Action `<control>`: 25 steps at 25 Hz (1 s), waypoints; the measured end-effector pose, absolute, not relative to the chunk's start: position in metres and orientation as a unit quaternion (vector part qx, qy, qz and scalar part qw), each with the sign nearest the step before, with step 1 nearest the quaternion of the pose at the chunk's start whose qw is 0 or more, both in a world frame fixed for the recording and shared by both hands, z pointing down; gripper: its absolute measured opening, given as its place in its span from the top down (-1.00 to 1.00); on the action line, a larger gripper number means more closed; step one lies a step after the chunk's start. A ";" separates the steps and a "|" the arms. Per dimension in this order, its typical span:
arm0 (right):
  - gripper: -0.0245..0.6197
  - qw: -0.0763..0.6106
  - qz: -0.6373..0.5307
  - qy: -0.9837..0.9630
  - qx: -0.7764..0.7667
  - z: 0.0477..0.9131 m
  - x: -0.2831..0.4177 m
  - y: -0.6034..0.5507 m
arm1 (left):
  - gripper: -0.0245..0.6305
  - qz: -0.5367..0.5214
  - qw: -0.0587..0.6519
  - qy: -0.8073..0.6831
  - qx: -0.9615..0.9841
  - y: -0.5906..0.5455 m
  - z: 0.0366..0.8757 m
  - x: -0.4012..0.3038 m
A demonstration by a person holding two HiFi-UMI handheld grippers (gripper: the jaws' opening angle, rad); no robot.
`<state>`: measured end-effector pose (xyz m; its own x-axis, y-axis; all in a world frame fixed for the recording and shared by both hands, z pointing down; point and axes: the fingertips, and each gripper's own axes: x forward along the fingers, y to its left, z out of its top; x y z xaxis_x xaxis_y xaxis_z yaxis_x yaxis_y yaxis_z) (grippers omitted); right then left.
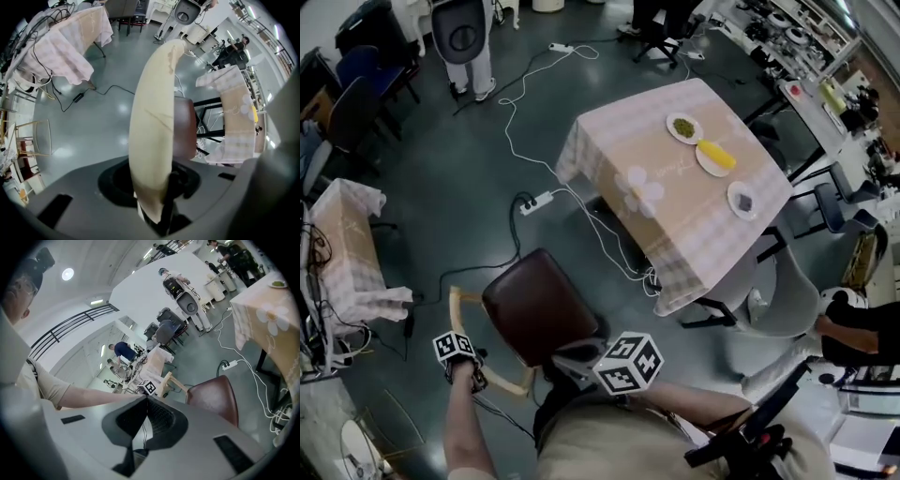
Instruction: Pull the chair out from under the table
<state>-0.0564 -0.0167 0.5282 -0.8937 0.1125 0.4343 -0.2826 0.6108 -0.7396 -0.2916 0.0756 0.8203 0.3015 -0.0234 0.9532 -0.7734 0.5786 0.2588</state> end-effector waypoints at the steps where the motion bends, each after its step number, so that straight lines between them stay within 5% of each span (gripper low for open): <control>1: 0.89 0.226 0.438 -0.869 0.050 0.528 -0.056 -0.016 | 0.52 0.261 0.714 -0.529 0.377 0.077 0.821 -0.291; 25: 0.89 0.236 0.418 -0.876 0.054 0.520 -0.078 -0.015 | 0.54 0.244 0.706 -0.542 0.387 0.066 0.820 -0.321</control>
<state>-0.0777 -0.0154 0.5203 -0.8831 0.1027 0.4578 -0.2911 0.6452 -0.7063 -0.3209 0.0664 0.8204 0.2944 -0.0753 0.9527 -0.7625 0.5825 0.2816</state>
